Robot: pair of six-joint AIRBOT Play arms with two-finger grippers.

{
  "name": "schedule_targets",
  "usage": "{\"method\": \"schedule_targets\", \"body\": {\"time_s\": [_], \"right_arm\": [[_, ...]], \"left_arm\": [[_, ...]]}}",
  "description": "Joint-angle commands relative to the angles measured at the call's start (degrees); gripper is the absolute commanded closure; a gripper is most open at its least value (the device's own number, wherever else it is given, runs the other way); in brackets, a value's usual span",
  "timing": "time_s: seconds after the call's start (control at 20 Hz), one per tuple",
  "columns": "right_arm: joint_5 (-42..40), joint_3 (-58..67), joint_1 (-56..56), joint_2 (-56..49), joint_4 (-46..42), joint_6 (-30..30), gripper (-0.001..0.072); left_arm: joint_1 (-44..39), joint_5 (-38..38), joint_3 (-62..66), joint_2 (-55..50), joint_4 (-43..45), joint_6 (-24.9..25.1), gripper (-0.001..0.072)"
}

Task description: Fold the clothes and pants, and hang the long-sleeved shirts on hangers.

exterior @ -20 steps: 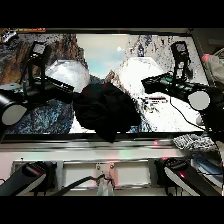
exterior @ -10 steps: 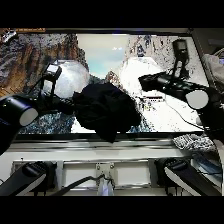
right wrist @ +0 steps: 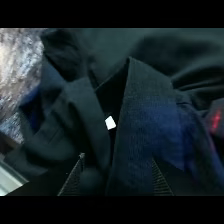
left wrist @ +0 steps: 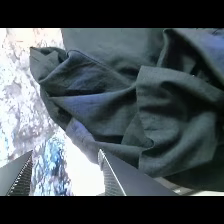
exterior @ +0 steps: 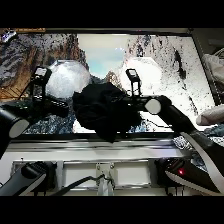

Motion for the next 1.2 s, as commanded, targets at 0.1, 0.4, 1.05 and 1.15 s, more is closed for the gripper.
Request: {"method": "schedule_targets", "body": {"time_s": [0.1,0.4,1.05,1.15], "right_arm": [[-4.4,0.4,1.9,-7.8,-1.0,5.3,0.0220],[-1.2,7.4,2.4,-11.3,-9.0,7.5,0.0222],[12.0,10.3,8.6,-11.2,-35.8,17.6,0.0690],[11.7,12.6,8.6,-7.4,-37.8,17.5,0.0690]], "left_arm": [[0.0,-3.0,-0.1,4.5,-0.9,-0.7,0.0292],[-0.1,-2.9,-0.1,5.8,-4.8,-1.0,0.0293],[-0.1,1.4,-1.5,5.8,-3.6,-1.1,0.0294],[-0.1,7.6,-4.2,5.7,-4.9,-1.3,0.0294]]}}
